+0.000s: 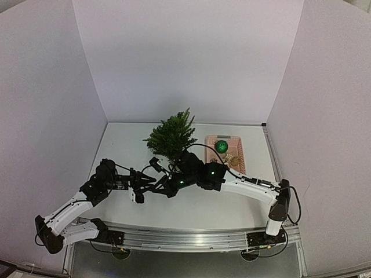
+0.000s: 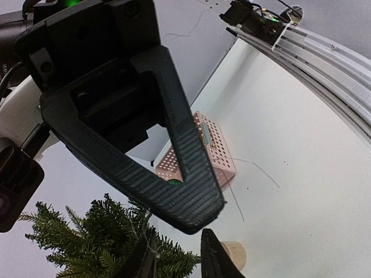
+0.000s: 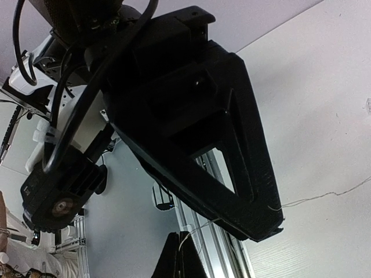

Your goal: Decorate the small christmas tree

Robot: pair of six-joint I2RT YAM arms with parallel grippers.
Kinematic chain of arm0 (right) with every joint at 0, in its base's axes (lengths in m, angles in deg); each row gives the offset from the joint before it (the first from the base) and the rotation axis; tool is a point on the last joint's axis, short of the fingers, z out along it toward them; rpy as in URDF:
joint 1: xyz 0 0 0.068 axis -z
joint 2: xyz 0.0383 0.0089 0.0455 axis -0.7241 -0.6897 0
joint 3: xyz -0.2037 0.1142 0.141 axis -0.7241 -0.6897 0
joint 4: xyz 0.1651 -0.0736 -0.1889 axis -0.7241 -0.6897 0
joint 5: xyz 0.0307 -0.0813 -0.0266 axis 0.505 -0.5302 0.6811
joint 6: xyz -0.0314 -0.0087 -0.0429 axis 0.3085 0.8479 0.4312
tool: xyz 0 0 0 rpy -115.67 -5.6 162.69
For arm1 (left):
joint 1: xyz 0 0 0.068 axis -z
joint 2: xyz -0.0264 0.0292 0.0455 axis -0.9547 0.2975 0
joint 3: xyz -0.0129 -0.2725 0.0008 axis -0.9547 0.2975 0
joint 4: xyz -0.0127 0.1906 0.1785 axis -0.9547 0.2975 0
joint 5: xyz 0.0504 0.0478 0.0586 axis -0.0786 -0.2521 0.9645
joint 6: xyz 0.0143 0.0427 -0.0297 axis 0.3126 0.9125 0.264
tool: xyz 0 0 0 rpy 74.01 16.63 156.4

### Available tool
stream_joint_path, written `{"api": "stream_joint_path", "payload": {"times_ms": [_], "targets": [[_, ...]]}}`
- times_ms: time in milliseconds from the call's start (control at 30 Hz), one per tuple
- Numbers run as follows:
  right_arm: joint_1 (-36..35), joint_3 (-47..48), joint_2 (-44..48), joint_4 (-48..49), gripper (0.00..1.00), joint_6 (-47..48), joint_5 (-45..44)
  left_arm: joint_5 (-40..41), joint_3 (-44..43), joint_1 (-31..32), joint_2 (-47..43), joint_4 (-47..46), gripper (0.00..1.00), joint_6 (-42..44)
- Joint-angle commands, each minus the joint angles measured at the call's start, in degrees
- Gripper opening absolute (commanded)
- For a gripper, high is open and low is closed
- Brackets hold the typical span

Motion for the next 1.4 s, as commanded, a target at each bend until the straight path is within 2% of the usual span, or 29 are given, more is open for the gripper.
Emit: {"api": "stream_joint_path", "payload": {"times_ms": [0,100,133,300,333,533,633,700,833,967,1133,1233,1367], "targets": [[-0.32,2.42,-0.55,0.74,0.00,1.09,1.29,-0.01,-2.99,0.34,0.92,-4.22,0.20,-0.44],[-0.32,2.42,-0.67,0.71,0.00,1.24,1.00,0.04,-3.00,0.65,1.17,-5.53,0.03,-1.33],[-0.32,2.38,-0.63,0.72,0.00,1.30,0.72,0.22,-3.00,0.73,1.09,-5.54,0.01,-2.11],[-0.32,2.52,-0.23,0.74,0.00,1.58,-1.77,3.33,-2.93,0.83,0.82,-6.49,0.00,-8.24],[-0.32,2.65,-0.03,0.74,0.03,1.63,-2.71,4.59,-3.43,0.82,1.05,-6.66,0.00,-11.12],[-0.26,5.23,2.43,0.83,0.53,2.36,-6.97,14.36,-8.93,0.52,3.39,-5.76,0.00,-31.84],[0.53,5.19,5.12,0.85,0.73,2.51,-12.86,17.83,-10.84,-0.86,4.28,-4.65,0.00,-41.23],[1.56,5.02,6.99,0.89,0.82,1.73,-16.39,18.80,-12.01,-1.85,4.78,-3.78,0.00,-47.14],[4.27,4.88,9.58,0.83,0.85,0.12,-23.12,18.48,-14.86,-6.27,6.74,-1.11,0.00,-61.15],[6.13,4.36,10.93,0.83,0.86,-0.82,-34.93,15.26,-16.59,-11.66,9.26,0.79,0.00,-74.92],[6.80,3.81,10.41,1.11,0.83,-0.23,-52.37,10.12,-17.43,-14.37,13.10,2.49,0.00,-87.11],[6.89,4.84,8.41,1.18,0.82,2.45,-54.39,9.32,-18.34,-15.82,16.01,1.85,0.00,-93.14],[6.91,5.74,6.02,1.18,0.82,3.37,-51.42,7.28,-21.50,-19.21,19.50,0.29,0.00,-98.50]]}}
